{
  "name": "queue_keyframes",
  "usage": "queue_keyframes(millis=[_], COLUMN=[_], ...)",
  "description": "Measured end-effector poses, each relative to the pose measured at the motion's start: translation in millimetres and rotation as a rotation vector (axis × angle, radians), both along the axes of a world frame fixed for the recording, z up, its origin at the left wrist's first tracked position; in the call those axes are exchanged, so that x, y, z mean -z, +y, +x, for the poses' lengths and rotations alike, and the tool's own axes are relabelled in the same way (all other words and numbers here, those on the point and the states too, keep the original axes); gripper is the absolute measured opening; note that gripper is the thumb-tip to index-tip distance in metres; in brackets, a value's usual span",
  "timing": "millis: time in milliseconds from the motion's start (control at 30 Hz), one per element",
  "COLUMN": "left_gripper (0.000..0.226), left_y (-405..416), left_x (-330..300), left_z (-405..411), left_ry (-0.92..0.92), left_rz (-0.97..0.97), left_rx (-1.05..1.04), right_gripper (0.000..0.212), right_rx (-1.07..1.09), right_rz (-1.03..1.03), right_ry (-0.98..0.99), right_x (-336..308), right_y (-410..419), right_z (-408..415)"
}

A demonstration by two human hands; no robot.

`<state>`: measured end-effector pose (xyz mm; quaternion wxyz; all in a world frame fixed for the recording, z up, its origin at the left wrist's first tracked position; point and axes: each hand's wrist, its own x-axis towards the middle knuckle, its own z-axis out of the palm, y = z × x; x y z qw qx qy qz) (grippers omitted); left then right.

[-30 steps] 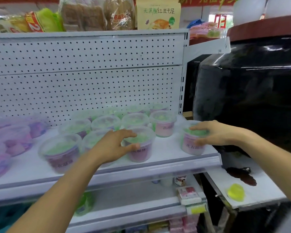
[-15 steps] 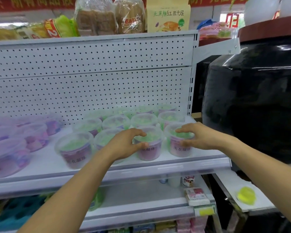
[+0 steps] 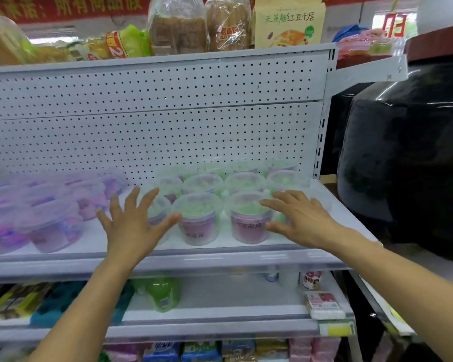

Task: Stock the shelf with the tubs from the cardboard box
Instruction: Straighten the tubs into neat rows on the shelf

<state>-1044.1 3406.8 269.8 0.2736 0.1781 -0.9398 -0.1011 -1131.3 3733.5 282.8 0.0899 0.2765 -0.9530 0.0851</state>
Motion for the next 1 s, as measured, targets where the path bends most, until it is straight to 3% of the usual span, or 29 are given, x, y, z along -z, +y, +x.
queue_keyframes(millis=[133,433,600,700,1000], left_gripper=[0.114,0.111,0.076,0.080,0.068], left_y=[-13.7,-17.1,1.7,17.6,24.4], left_x=[0.3,13.8,13.0,21.4,16.7], left_z=[1.1,-11.8,1.0,4.9,4.8], left_ry=[-0.024,-0.083,-0.058,-0.055,-0.117], left_rz=[0.241,0.110,-0.028,-0.145,-0.069], left_rx=[0.085,0.103,0.070,0.191,0.238], right_gripper=[0.050,0.047,0.052,0.051,0.065], right_rx=[0.056,0.043,0.120,0.183,0.136], right_rz=[0.014,-0.011,-0.020,-0.020,0.028], right_ry=[0.016,-0.018,0.072,0.115,0.028], right_x=[1.2,-2.4,1.3,7.7,9.5], right_y=[-7.6,-7.9,6.4,18.1,28.3], right_z=[2.3,4.1,13.5,23.0,29.6])
